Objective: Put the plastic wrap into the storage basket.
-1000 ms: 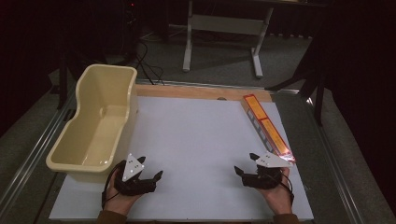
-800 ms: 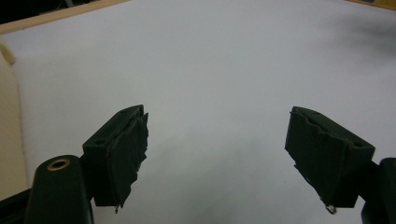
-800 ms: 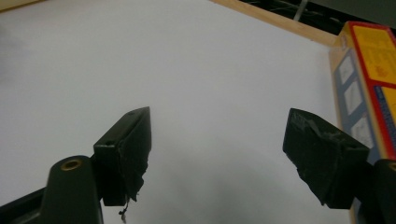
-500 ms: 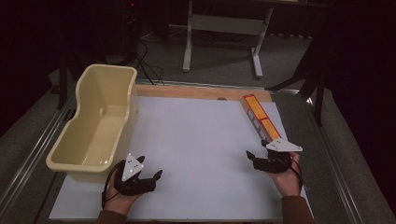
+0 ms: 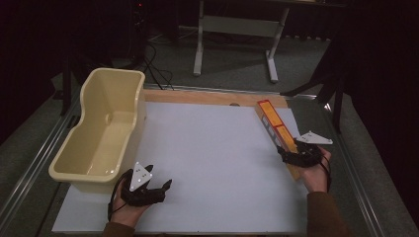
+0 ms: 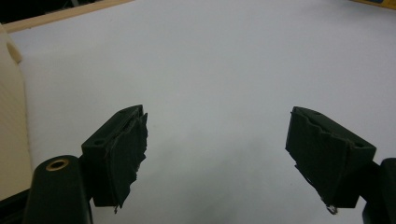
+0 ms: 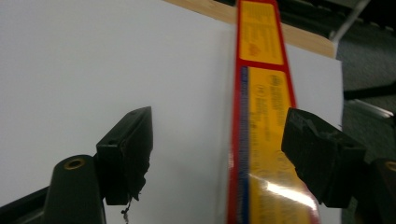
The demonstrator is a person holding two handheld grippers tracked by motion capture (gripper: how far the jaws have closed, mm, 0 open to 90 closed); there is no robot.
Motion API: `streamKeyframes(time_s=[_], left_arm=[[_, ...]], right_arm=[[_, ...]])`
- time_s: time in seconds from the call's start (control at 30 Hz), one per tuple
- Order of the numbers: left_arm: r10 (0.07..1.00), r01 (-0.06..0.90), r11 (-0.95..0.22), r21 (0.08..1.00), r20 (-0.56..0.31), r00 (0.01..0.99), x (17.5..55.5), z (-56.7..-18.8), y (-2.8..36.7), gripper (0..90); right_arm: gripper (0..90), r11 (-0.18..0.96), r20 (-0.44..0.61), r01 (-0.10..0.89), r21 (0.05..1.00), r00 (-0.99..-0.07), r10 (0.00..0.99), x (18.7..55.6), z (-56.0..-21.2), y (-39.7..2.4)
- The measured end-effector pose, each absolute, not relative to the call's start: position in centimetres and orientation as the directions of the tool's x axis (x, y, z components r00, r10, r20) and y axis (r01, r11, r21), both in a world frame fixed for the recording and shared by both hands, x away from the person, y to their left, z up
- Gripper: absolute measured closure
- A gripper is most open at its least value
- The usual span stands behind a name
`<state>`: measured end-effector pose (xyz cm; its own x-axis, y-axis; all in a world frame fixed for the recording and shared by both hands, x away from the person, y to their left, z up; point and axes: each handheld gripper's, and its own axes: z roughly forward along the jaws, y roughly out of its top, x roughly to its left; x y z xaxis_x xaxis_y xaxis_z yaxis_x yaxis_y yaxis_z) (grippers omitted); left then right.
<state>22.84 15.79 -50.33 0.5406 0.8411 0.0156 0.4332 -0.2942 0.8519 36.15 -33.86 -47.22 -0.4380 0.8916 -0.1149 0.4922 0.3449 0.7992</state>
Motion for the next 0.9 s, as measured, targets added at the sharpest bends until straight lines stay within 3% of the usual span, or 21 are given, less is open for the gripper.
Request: streamKeyframes(time_s=[0.23,0.47,0.67,0.9], left_arm=[[0.840,0.436,-0.291,0.852,0.009,0.542,22.9,-50.3,15.8,20.5],[0.841,0.438,-0.289,0.851,0.007,0.540,22.9,-50.3,15.8,20.5],[0.842,0.441,-0.286,0.851,0.003,0.539,22.9,-50.3,15.9,20.5],[0.844,0.441,-0.284,0.851,0.002,0.537,22.9,-50.3,15.9,20.5]], right_arm=[[24.0,0.295,-0.062,0.597,0.746,-0.379,0.923,38.9,-48.5,-35.4],[24.5,0.322,-0.067,0.656,0.683,-0.383,0.921,39.9,-48.8,-35.3],[36.3,0.363,-0.096,0.707,0.607,-0.388,0.917,40.7,-49.1,-35.0],[38.5,0.354,-0.120,0.733,0.581,-0.353,0.928,40.7,-49.0,-34.4]])
